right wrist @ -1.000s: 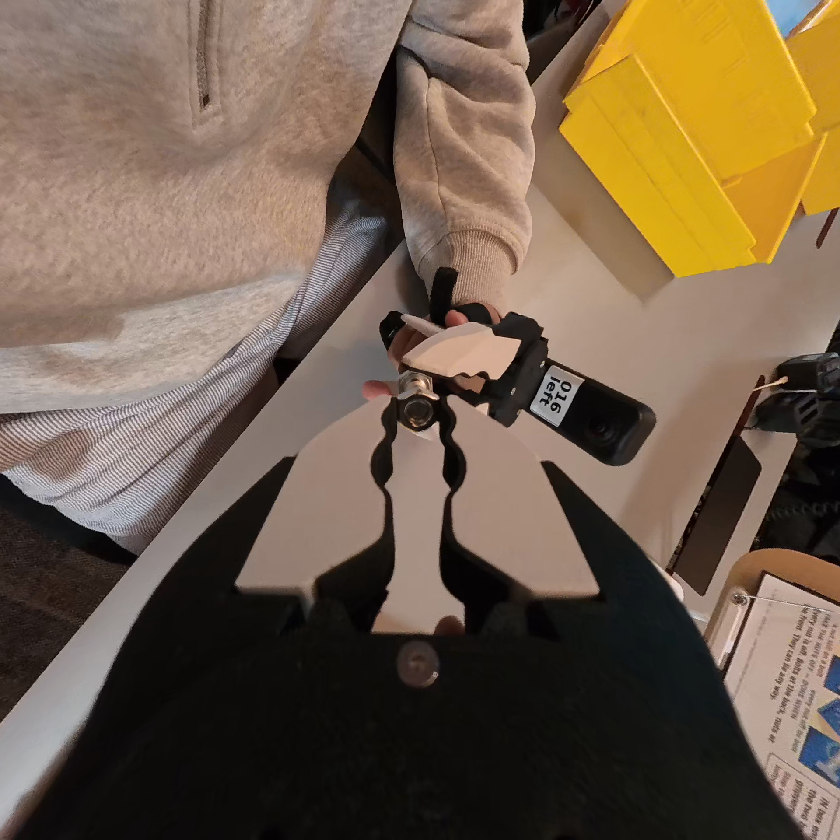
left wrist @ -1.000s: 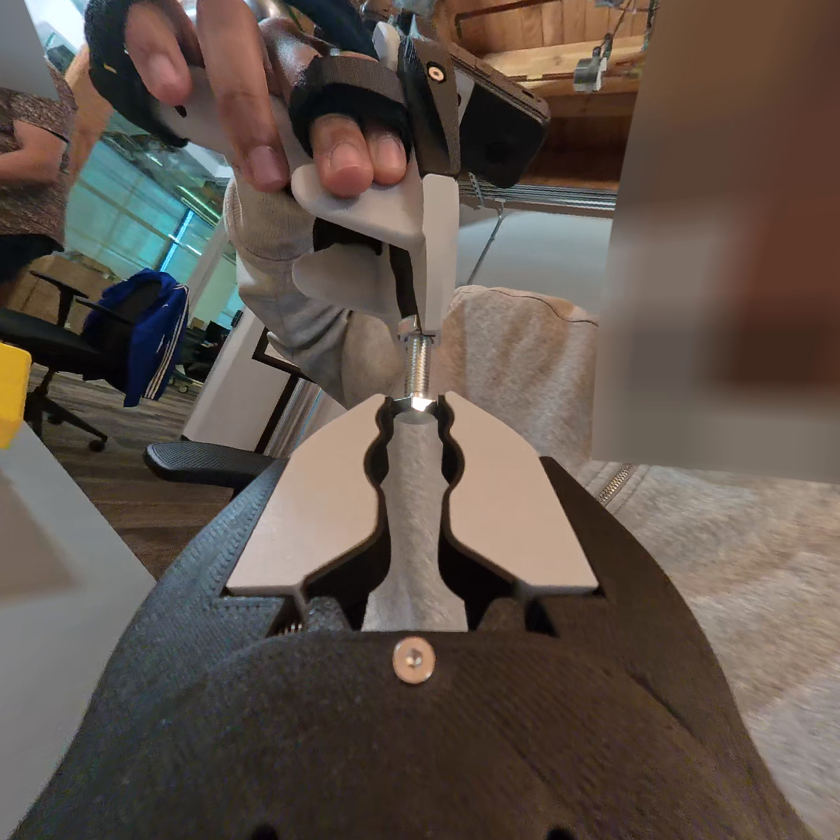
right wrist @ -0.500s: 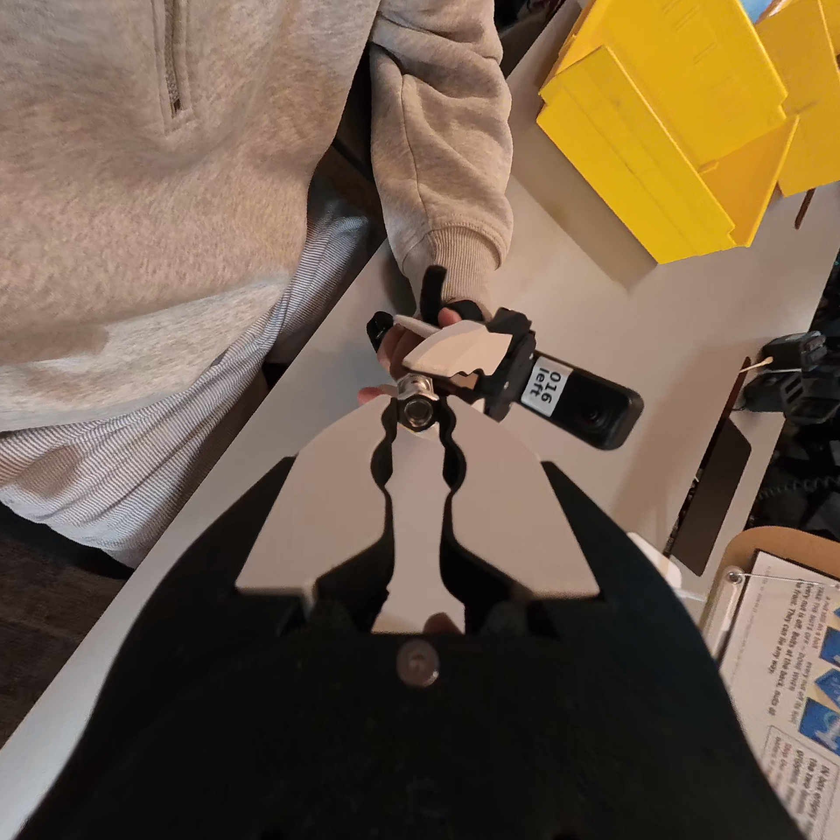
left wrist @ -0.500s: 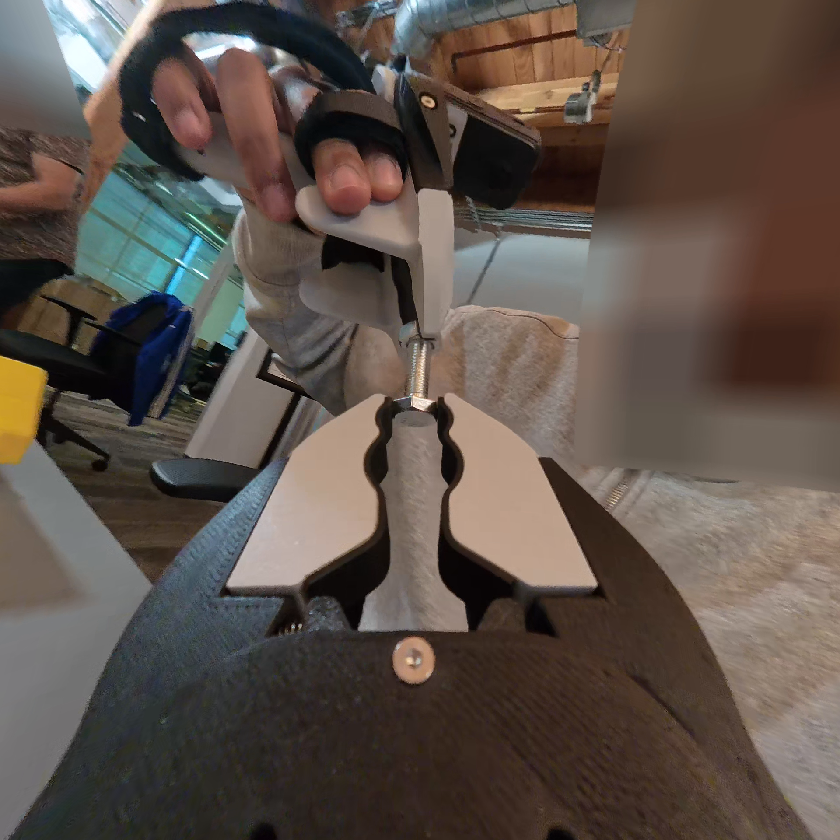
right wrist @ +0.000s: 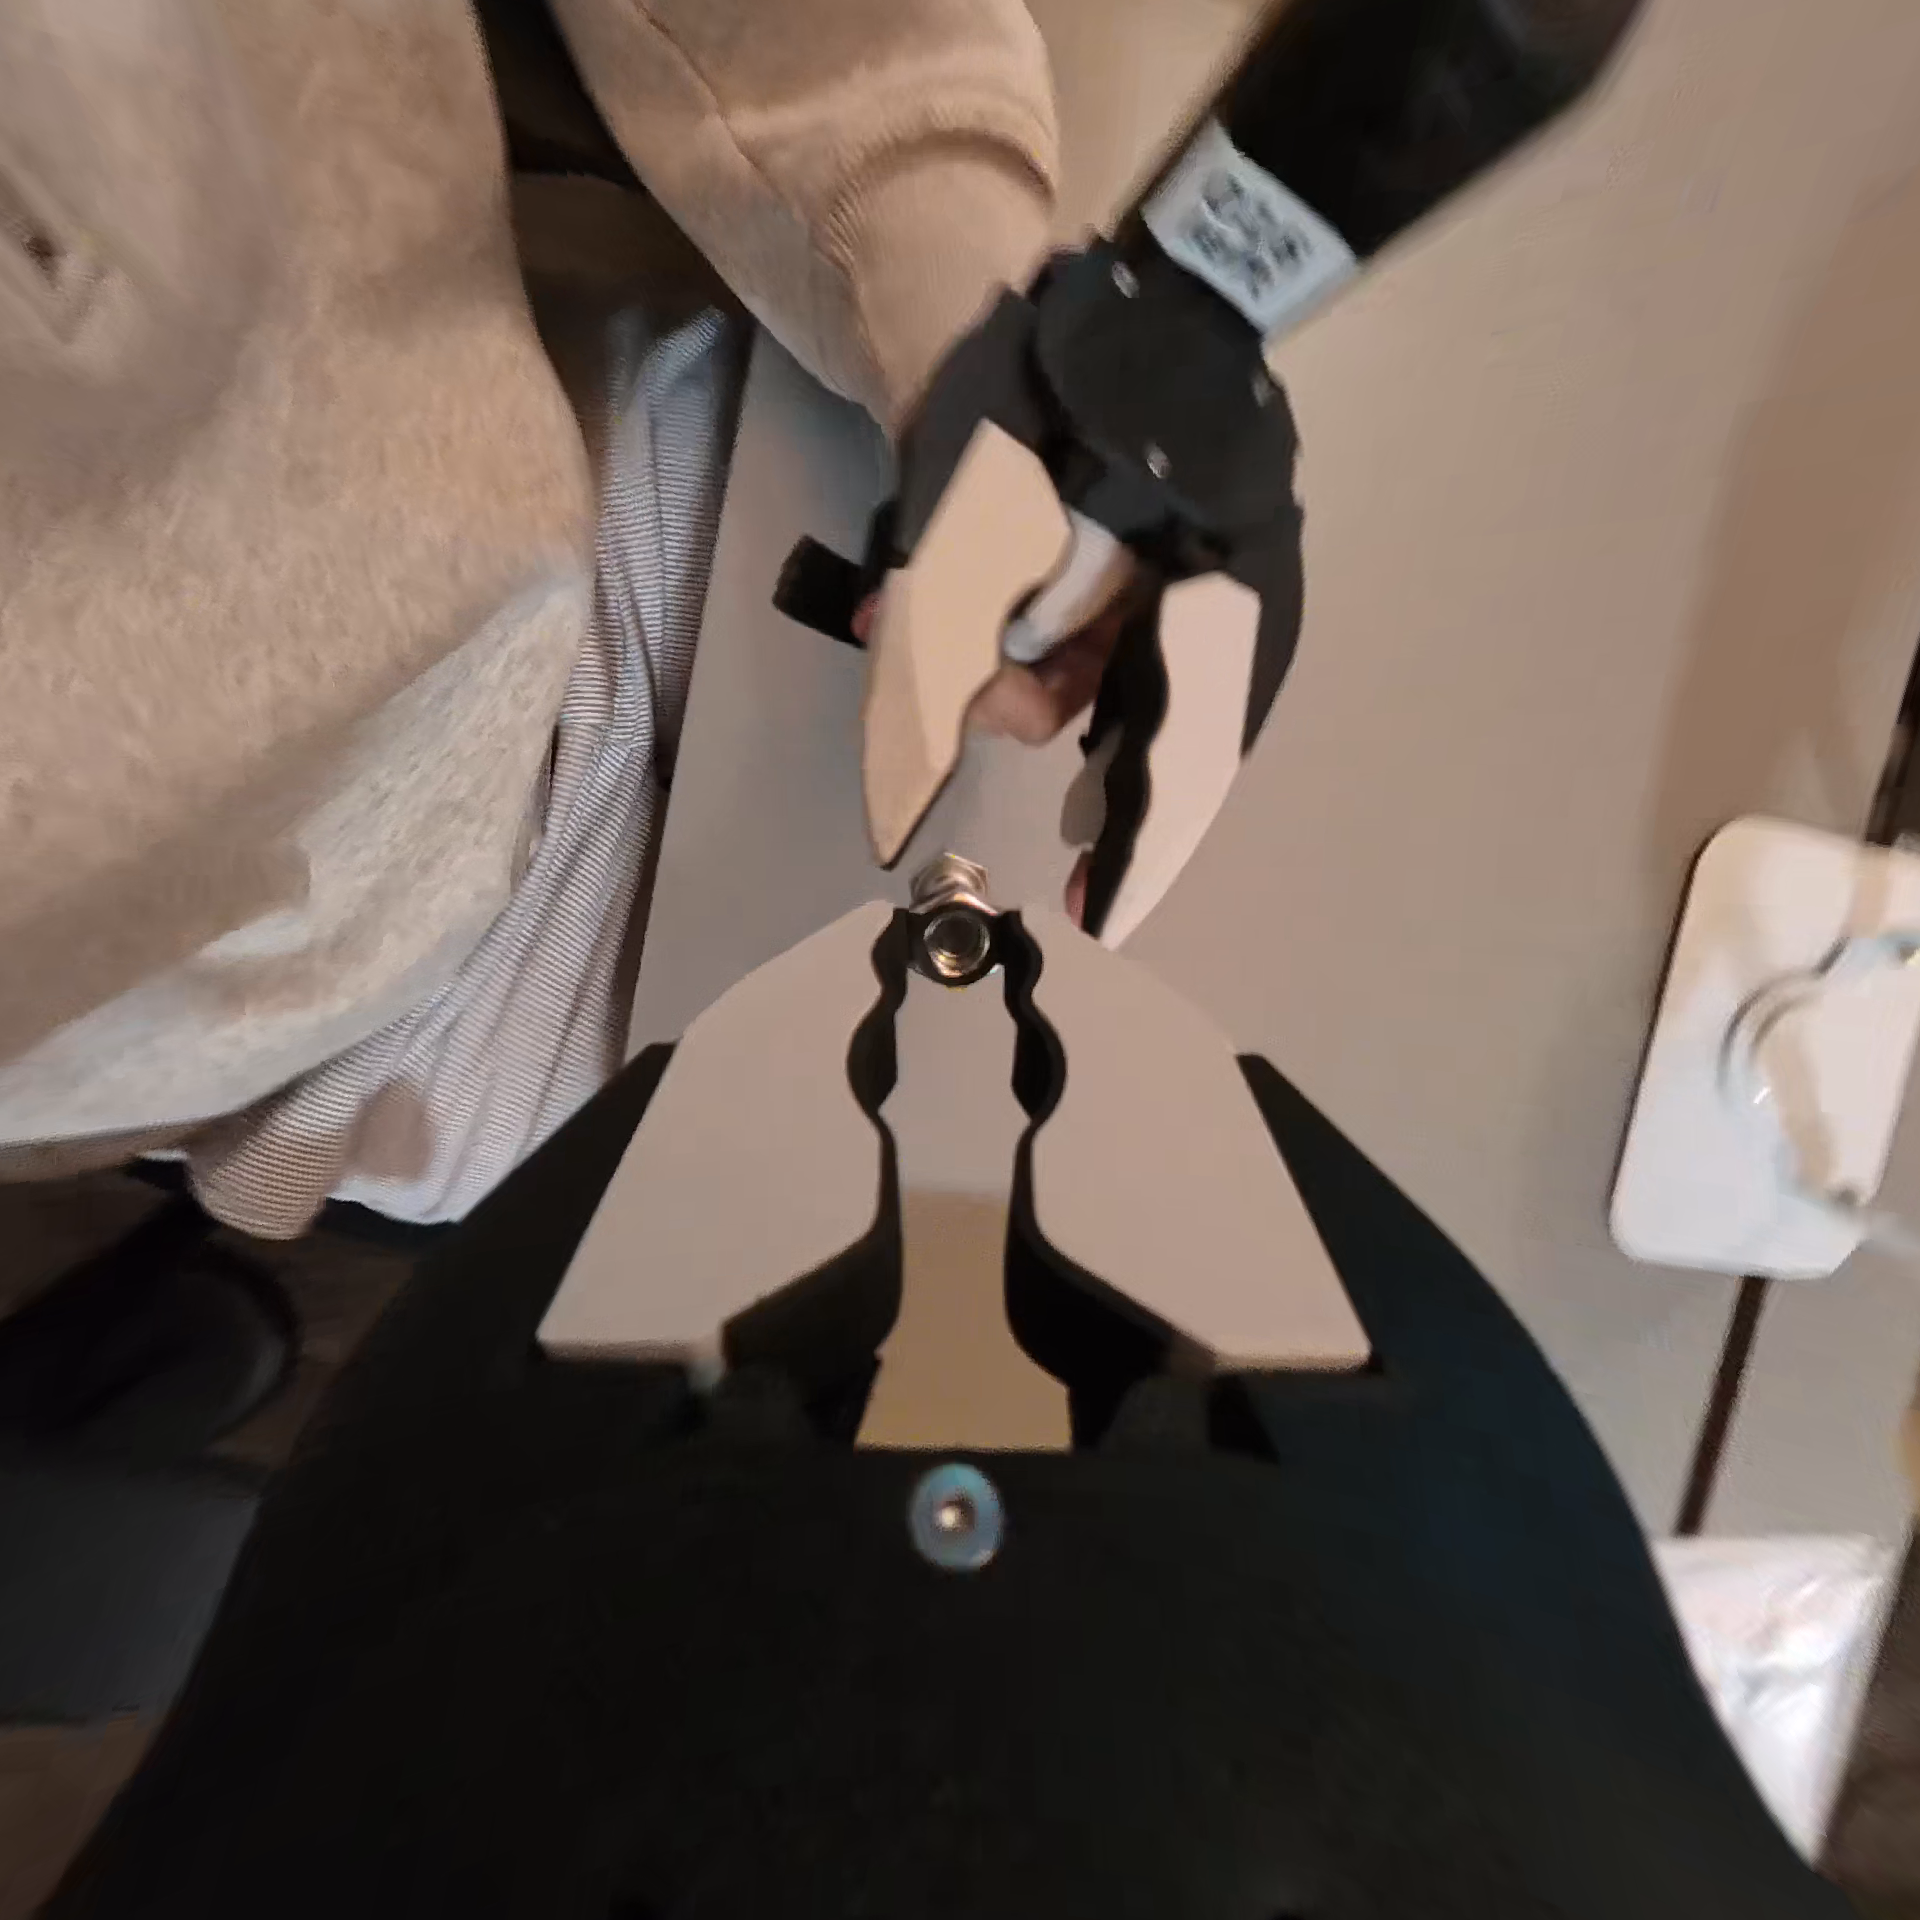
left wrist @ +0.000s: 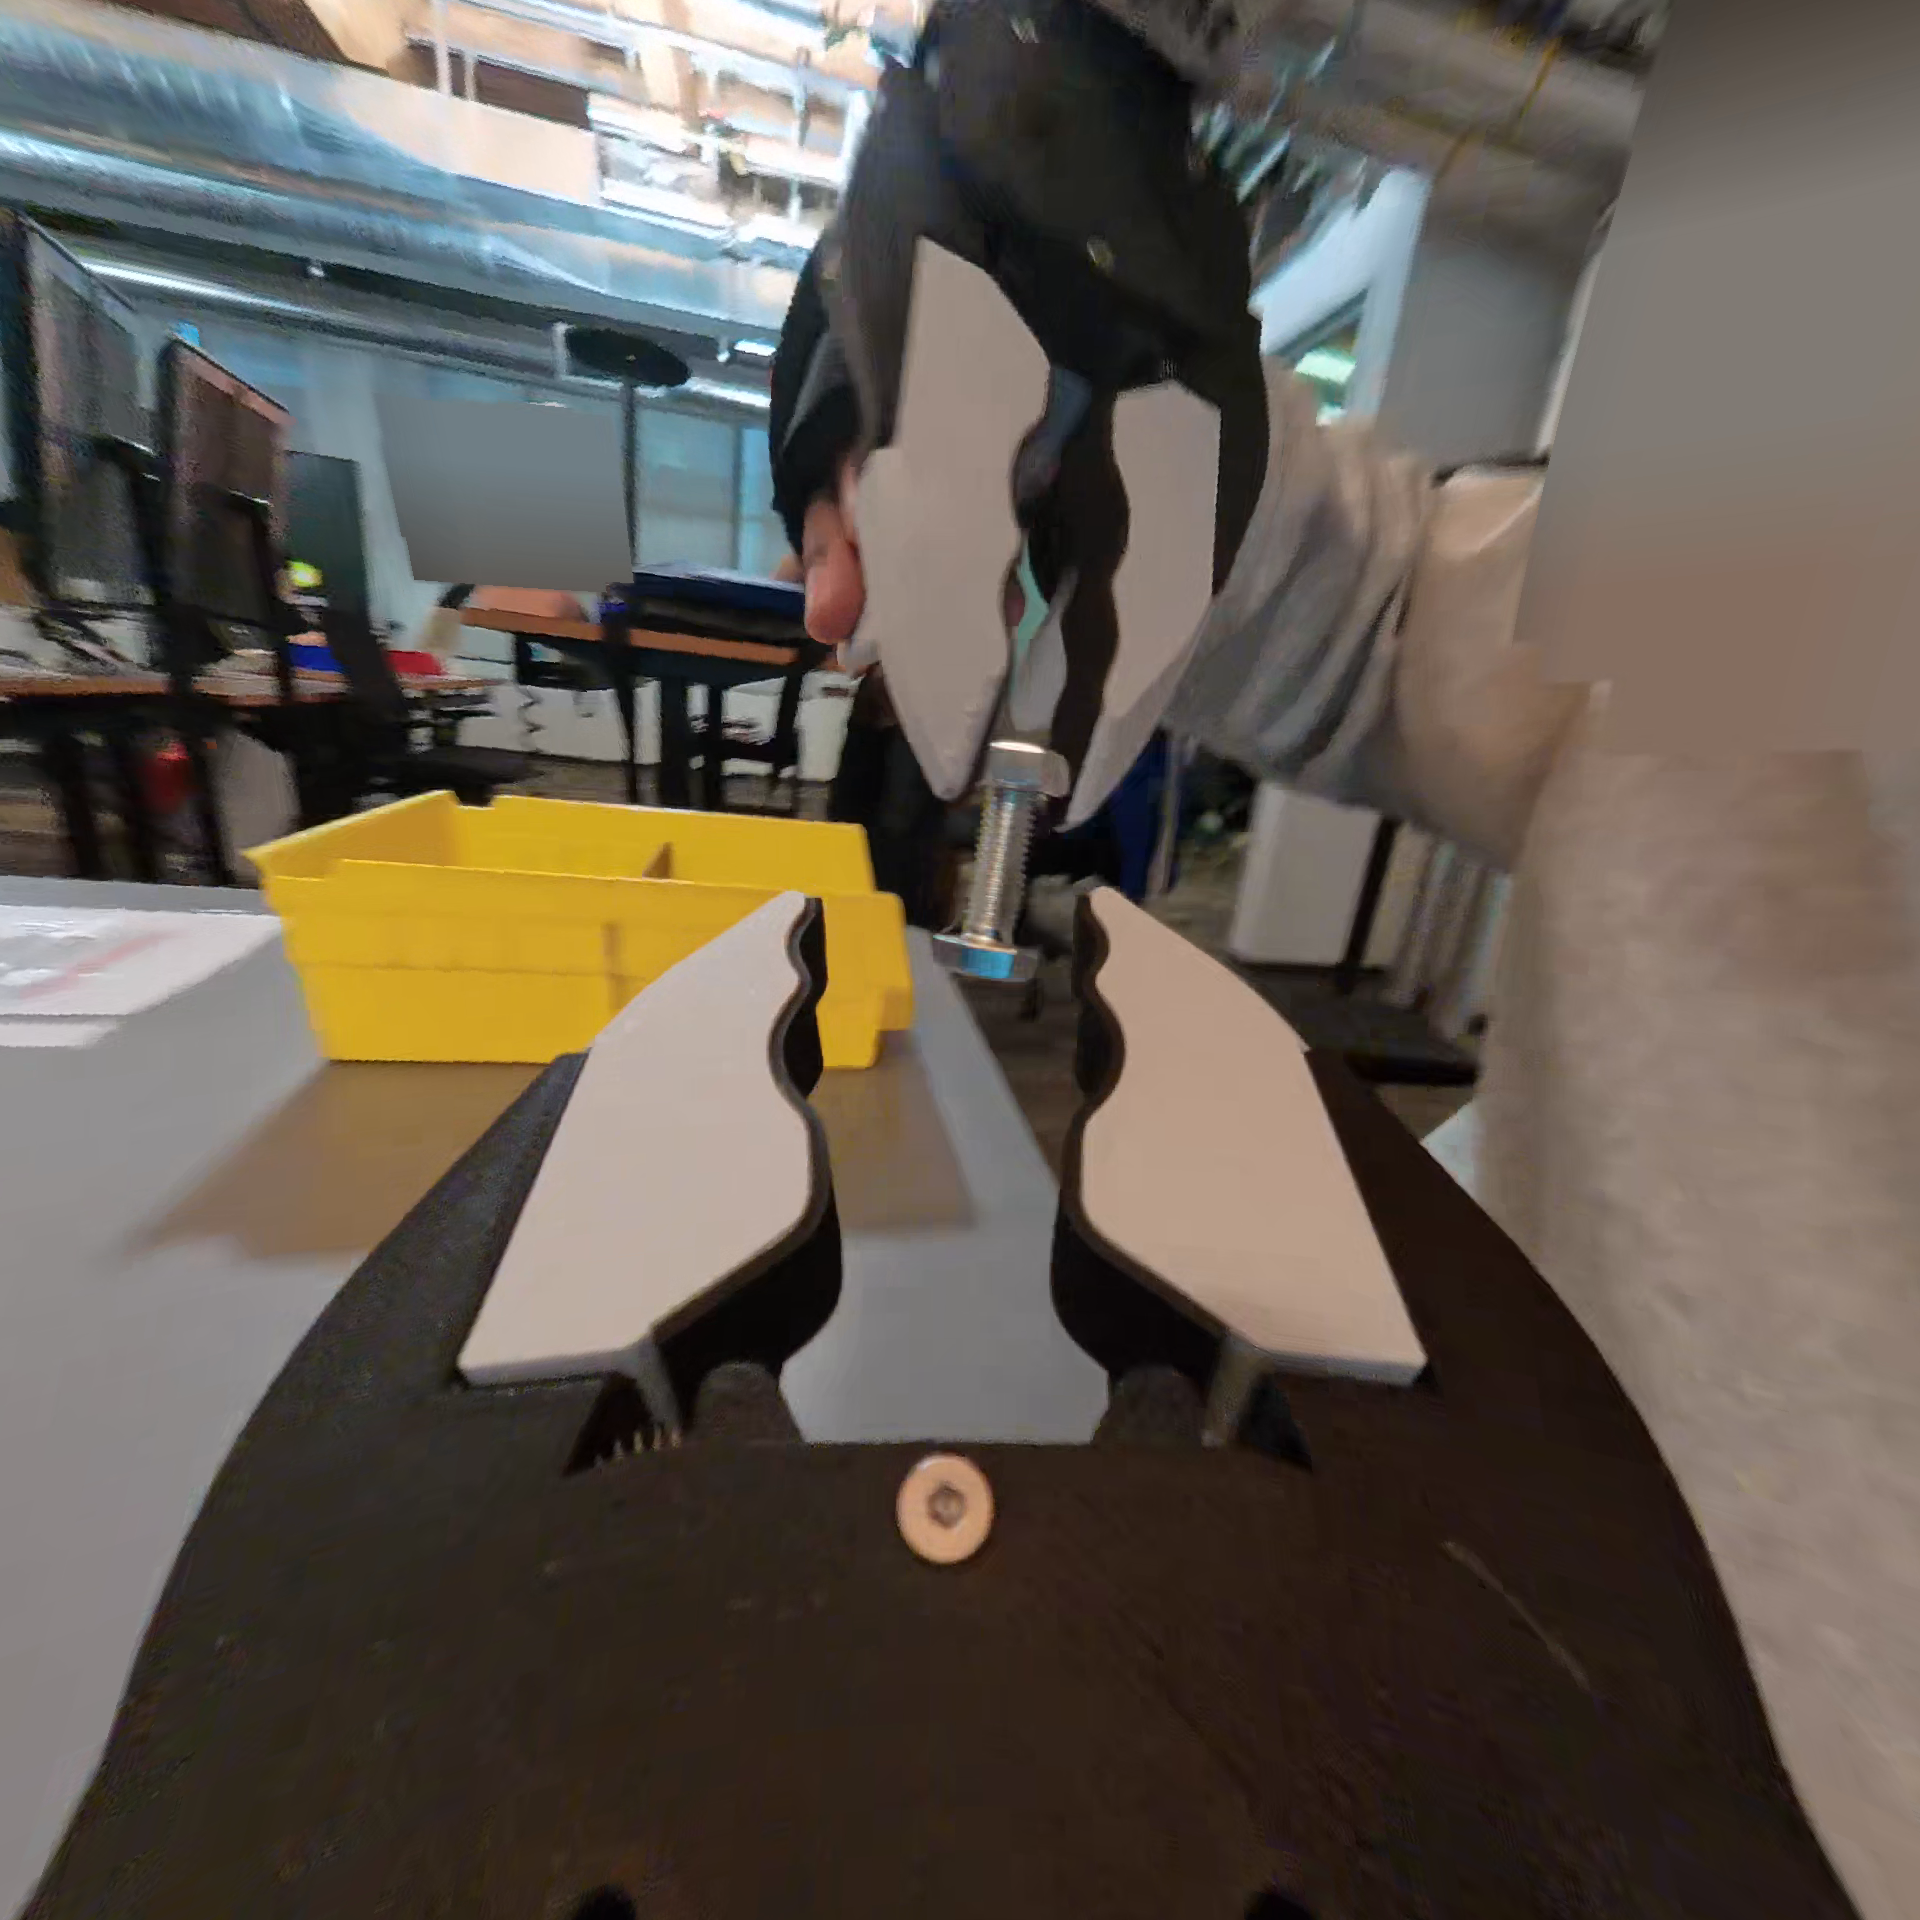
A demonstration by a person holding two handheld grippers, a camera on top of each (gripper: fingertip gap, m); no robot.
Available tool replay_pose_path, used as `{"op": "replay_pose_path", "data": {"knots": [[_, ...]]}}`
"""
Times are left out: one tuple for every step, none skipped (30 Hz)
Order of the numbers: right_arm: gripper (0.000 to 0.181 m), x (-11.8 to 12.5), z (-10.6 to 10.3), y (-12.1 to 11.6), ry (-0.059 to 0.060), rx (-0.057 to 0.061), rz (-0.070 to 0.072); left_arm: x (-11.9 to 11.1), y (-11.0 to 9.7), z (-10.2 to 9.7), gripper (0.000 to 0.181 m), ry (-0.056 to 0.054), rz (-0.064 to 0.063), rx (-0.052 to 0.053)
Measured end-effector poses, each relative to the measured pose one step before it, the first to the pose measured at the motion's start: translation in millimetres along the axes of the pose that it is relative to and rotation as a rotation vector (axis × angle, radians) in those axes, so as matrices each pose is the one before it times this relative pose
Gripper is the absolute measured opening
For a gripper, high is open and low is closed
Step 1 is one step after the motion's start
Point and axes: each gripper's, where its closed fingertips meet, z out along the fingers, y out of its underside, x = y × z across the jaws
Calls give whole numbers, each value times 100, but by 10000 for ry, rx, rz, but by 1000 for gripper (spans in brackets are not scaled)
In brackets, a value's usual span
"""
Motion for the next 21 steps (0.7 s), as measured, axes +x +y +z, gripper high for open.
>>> {"op": "replay_pose_path", "data": {"knots": [[18,275,70,344,20,-239,610,-134,302,65,47,-280,457,-262],[18,246,69,235,-13,-164,545,-20,279,81,47,-156,338,-202],[18,189,69,121,-52,-82,456,-166,366,110,46,-235,258,-244],[18,164,68,36,-43,-30,378,-166,311,119,46,-213,227,-178],[18,172,83,-2,-26,-1,299,-71,308,115,45,-129,163,-160],[18,145,82,-26,-17,1,238,-48,284,117,44,-107,103,-155],[18,131,89,-12,-7,-15,203,52,201,93,43,-22,60,-93],[18,116,96,4,-3,-41,179,78,110,72,43,9,20,-44],[18,84,109,10,-10,-53,143,-51,-8,18,42,-73,1,21],[18,23,105,-9,-36,-34,101,-40,-37,-7,41,-41,12,32],[18,18,97,-61,-29,-7,108,-5,-19,-12,39,2,6,-9],[18,1,89,-71,-36,-10,137,-105,-37,-9,38,-71,-6,4],[18,-23,94,-84,-53,-8,141,-109,-61,-19,36,-77,5,28],[18,-21,79,-80,-28,-16,125,-17,-27,-13,34,-13,4,11],[18,8,87,-57,10,-43,88,-52,7,2,31,-44,-3,-12],[18,-11,82,-29,22,-64,50,-120,34,6,27,-93,26,-24],[18,-37,69,-26,10,-61,14,-12,69,-1,20,-9,65,-50],[18,-49,43,-17,10,-59,-18,76,67,4,19,56,47,-48],[18,-60,18,13,10,-64,-71,40,44,13,19,38,3,-31],[18,-89,18,39,-6,-61,-124,80,43,13,19,89,-37,-29],[18,-108,19,61,-16,-55,-170,118,39,24,19,126,-90,-39]]}}
